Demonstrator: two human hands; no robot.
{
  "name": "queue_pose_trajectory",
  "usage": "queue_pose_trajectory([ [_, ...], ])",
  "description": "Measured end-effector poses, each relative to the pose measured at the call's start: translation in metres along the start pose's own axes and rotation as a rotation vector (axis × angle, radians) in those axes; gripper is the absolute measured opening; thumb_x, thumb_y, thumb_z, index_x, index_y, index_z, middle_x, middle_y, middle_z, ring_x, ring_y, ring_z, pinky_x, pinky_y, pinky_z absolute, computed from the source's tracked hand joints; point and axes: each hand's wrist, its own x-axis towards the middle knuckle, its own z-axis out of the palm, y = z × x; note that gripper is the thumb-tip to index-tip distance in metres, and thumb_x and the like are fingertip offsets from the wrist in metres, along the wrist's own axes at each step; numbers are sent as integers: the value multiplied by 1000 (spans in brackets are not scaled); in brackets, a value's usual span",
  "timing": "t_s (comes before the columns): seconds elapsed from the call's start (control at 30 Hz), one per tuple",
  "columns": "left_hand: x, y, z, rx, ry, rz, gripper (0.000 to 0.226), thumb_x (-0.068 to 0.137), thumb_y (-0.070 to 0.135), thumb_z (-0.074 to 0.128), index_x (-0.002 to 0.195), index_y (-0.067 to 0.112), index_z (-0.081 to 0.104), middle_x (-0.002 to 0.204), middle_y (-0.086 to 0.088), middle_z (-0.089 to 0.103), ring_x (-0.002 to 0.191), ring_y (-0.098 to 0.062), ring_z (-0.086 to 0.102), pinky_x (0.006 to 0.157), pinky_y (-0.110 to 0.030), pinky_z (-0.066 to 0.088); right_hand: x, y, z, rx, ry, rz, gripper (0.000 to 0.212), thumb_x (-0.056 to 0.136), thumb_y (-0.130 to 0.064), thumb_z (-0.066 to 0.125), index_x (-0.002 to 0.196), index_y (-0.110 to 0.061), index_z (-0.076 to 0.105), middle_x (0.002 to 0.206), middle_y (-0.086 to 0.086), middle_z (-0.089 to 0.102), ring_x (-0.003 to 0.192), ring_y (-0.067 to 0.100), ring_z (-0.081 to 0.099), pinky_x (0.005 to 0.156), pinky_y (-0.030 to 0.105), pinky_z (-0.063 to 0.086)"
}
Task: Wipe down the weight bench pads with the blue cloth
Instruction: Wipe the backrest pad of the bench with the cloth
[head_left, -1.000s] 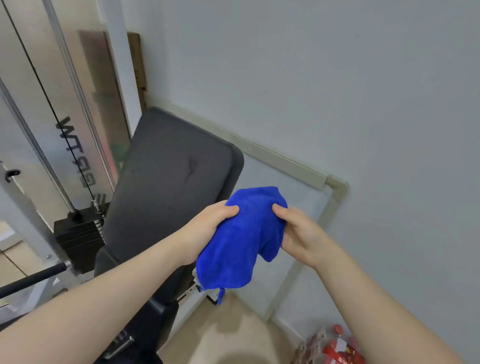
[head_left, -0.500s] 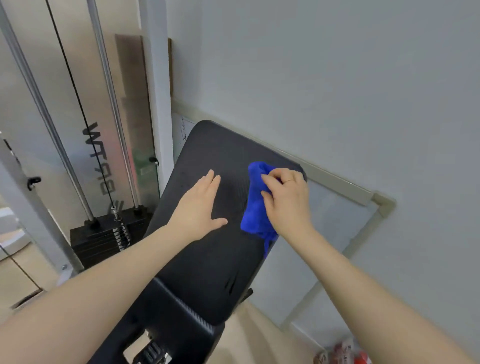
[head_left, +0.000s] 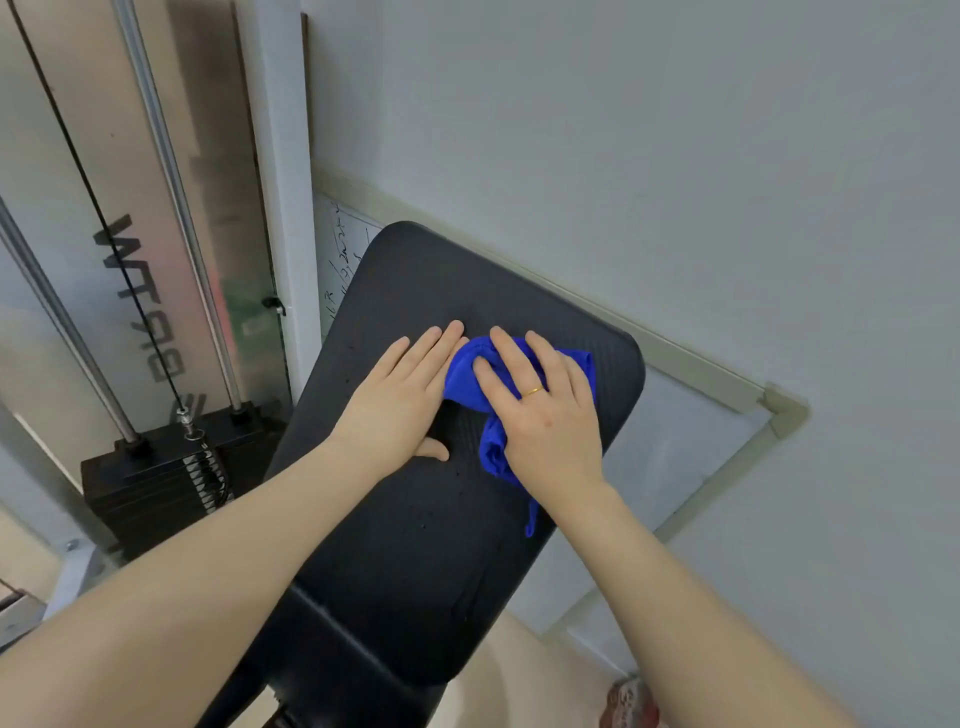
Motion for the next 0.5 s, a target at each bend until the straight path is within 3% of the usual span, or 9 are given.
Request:
queue_pose_trajectory([
  [0.1,1,-2,2,4,8,5,115,68,55,70,147,12,-2,158,-5,-6,147,-24,1,117,-35,0,-13,-16,5,-9,-64,9,48,76,-14,54,123,-13,59,138,11,50,120,38,49,102,49,34],
  [0.17,2,-3,2,-4,-3,7,113,71,56,66,147,13,-6,158,-4,-10,147,-23,-3,118,-35,0,-18,-23,6,-53,-161,-5,53,77,-29,64,126,-12,57,142,11,45,123,38,45,104,51,31],
  [0.23,3,-5,1,-2,-15,16,112,74,57,63,147,13,-10,157,-4,-15,147,-22,-7,118,-35,-1,-16,-21,4,-110,-179,-76,53,73,-28,67,123,-13,59,140,10,47,117,36,50,98,48,39],
  [0.33,1,-6,-2,-41,-41,30,116,73,55,65,145,14,-15,155,-1,-20,146,-21,-9,118,-34,-2,7,1,-9,-246,-135,-149,44,76,-14,42,114,-15,62,133,9,53,100,33,52,78,41,41],
  [0.4,0,-6,-3,-41,-49,34,116,73,54,65,145,13,-18,155,-1,-21,146,-21,-9,118,-34,-2,35,21,-31,-312,-80,30,47,73,-12,36,112,-15,61,131,9,53,95,33,50,72,39,37],
  [0.5,0,-4,-5,-40,-47,30,116,74,52,66,146,11,-16,157,-4,-19,146,-22,-9,118,-34,-1,59,47,-45,-240,-147,310,40,75,-9,49,114,-15,57,136,10,44,100,35,46,73,38,34],
])
